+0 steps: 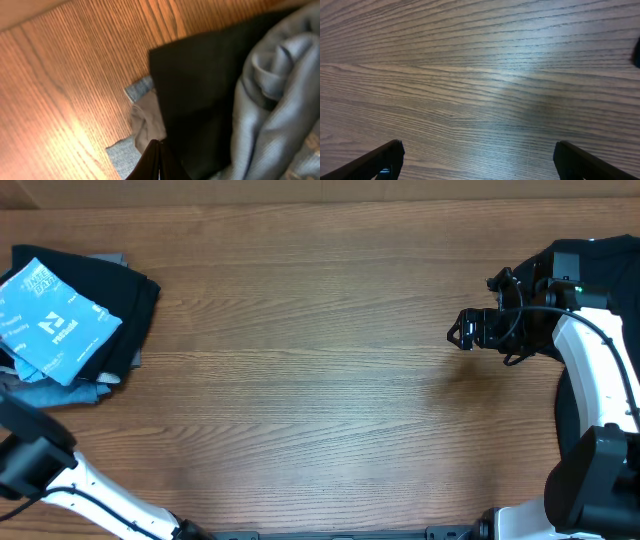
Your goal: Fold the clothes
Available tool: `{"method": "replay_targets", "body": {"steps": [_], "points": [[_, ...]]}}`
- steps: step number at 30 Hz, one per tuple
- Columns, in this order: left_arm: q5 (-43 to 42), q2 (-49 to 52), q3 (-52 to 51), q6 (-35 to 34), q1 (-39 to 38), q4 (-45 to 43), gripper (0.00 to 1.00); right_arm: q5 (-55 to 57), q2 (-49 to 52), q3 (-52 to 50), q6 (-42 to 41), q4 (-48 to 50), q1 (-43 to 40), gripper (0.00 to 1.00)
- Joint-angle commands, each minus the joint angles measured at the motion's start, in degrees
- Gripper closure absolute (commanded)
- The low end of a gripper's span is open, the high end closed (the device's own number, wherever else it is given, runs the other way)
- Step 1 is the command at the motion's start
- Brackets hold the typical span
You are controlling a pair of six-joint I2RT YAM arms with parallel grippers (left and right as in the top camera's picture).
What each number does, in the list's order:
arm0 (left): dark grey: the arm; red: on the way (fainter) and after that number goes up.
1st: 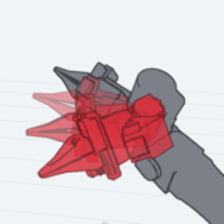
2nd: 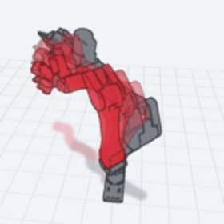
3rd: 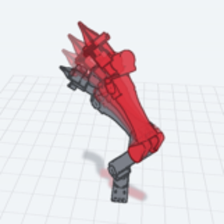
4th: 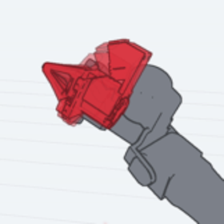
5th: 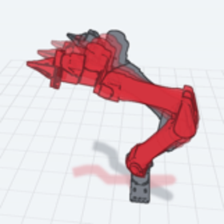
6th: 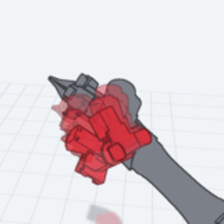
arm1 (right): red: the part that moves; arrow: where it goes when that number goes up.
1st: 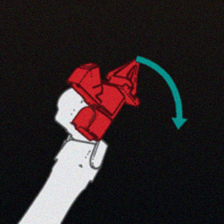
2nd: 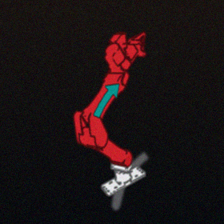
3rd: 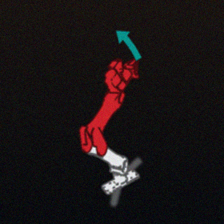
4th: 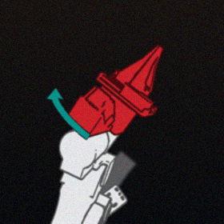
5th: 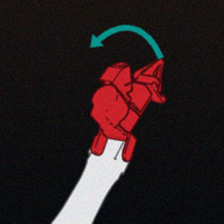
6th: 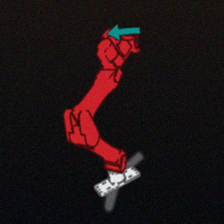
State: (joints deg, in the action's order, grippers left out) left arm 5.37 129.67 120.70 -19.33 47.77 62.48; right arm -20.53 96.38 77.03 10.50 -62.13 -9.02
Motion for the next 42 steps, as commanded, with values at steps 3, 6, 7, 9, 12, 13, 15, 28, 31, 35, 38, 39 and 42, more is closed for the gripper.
{"method": "replay_targets", "body": {"steps": [3,6,7,9,12,13,15,28,31,35,38,39,42], "points": [[-22.7,-0.4,1.8,0.5,2.4,0.5,0.94,0.0,-1.2,0.2,0.0,0.3,-0.1,0.00],[-31.0,-2.2,3.0,0.0,0.6,1.6,0.95,0.0,-1.2,0.2,0.0,0.3,-0.1,0.00],[-31.3,-3.9,3.1,-0.9,-0.9,2.0,0.95,0.0,-1.2,0.2,0.0,0.3,-0.1,0.00],[-31.4,-7.5,3.1,-1.3,-4.2,2.4,0.93,0.0,-1.2,0.2,0.0,0.3,-0.1,0.00],[-31.3,-11.8,3.1,-1.3,-9.6,4.0,0.49,0.0,-1.2,0.2,0.0,0.3,-0.1,0.00],[-31.3,-12.5,3.1,-1.3,-11.2,3.9,0.00,0.0,-1.2,0.2,0.0,0.3,-0.1,0.00],[-31.3,-12.9,3.1,-1.3,-14.4,3.6,0.00,0.0,-1.2,0.2,0.0,0.3,-0.1,0.00],[-30.0,-12.7,2.9,-1.3,-24.3,3.6,0.00,0.0,-1.2,0.2,0.0,0.3,-0.1,0.00],[-30.0,-12.7,2.9,-1.3,-24.3,3.6,0.00,0.0,-1.2,0.2,0.0,0.3,-0.1,0.00],[-30.0,-12.7,2.9,-1.3,-24.3,3.6,0.00,0.0,-1.2,0.2,0.0,0.3,-0.1,0.00],[-30.0,-12.7,2.9,-1.3,-24.3,3.6,0.00,0.0,-1.2,0.2,0.0,0.3,-0.1,0.00],[-30.0,-12.7,2.9,-1.3,-24.3,3.6,0.00,0.0,-1.2,0.2,0.0,0.3,-0.1,0.00],[-30.0,-12.7,2.9,-1.3,-24.3,3.6,0.00,0.0,-1.0,0.2,0.0,0.3,-0.1,0.00]]}}
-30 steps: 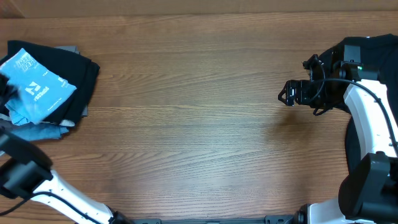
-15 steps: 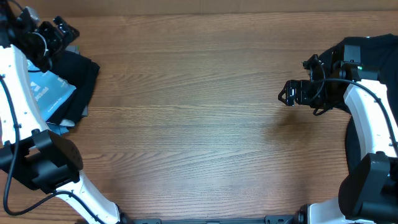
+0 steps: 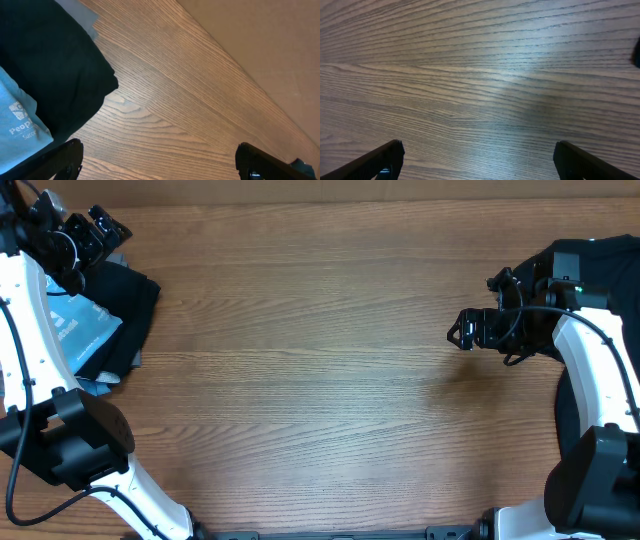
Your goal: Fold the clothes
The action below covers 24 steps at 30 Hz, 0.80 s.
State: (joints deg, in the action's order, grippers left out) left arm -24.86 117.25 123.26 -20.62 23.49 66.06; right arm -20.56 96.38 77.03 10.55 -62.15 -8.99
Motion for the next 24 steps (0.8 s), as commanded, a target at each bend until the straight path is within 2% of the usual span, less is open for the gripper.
{"method": "replay_targets", "body": {"steps": [1,6,12,19,24], "points": [[0.2,-0.2,0.4,0.0,0.0,0.0,0.00,0.0,-1.0,0.2,0.0,0.3,-0.1,0.00],[0.2,-0.2,0.4,0.0,0.0,0.0,0.00,0.0,-3.0,0.2,0.0,0.3,0.0,0.00],[0.2,-0.2,0.4,0.0,0.0,0.0,0.00,0.0,-14.0,0.2,0.0,0.3,0.0,0.00],[0.2,-0.2,0.4,0.0,0.0,0.0,0.00,0.0,-38.8,0.2,0.0,0.3,1.3,0.00],[0.2,-0.2,0.4,0.0,0.0,0.0,0.00,0.4,-58.1,0.2,0.2,-0.2,11.6,0.00]]}}
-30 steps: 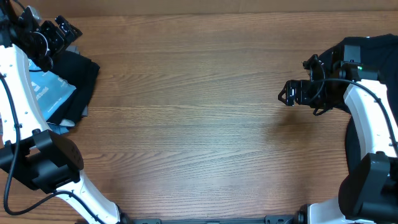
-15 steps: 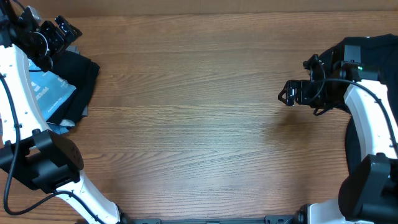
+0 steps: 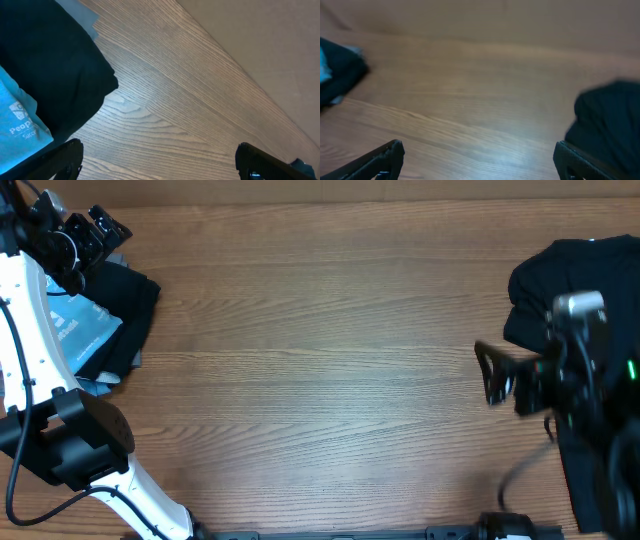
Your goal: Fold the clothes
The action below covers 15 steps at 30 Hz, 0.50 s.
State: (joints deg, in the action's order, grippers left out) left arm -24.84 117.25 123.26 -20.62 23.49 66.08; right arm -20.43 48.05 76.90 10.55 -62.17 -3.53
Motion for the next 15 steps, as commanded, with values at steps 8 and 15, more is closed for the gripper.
{"method": "replay_targets", "body": {"steps": [8,15], "points": [[0.2,-0.2,0.4,0.0,0.0,0.0,0.00,-1.7,-31.3,0.3,0.2,-10.1,13.7,0.00],[0.2,-0.2,0.4,0.0,0.0,0.0,0.00,-4.0,-39.4,-4.1,0.2,-11.0,13.7,0.00]]}}
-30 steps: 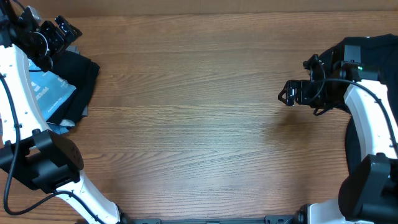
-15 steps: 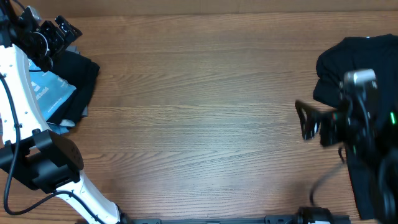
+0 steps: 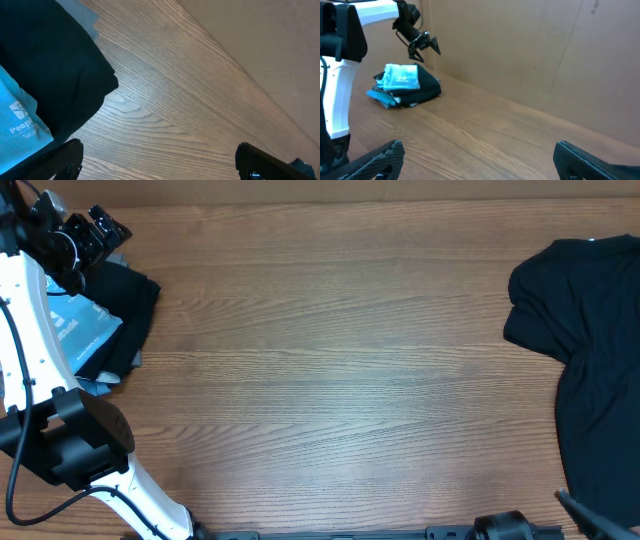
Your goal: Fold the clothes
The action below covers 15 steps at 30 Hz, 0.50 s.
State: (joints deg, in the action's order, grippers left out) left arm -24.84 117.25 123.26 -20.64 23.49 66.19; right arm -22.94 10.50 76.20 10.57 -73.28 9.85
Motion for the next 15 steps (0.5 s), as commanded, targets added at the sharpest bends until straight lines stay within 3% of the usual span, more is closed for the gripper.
{"method": "replay_targets", "body": {"steps": [1,8,15], "points": [[0.2,-0.2,0.4,0.0,0.0,-0.1,0.00,-2.3,-2.6,-4.9,0.1,0.7,0.3,0.00],[0.2,-0.2,0.4,0.0,0.0,-0.1,0.00,-8.8,-10.3,-21.2,0.1,13.8,0.1,0.00],[0.2,-0.2,0.4,0.0,0.0,-0.1,0.00,-9.2,-10.2,-38.6,0.0,42.5,0.0,0.00]]}}
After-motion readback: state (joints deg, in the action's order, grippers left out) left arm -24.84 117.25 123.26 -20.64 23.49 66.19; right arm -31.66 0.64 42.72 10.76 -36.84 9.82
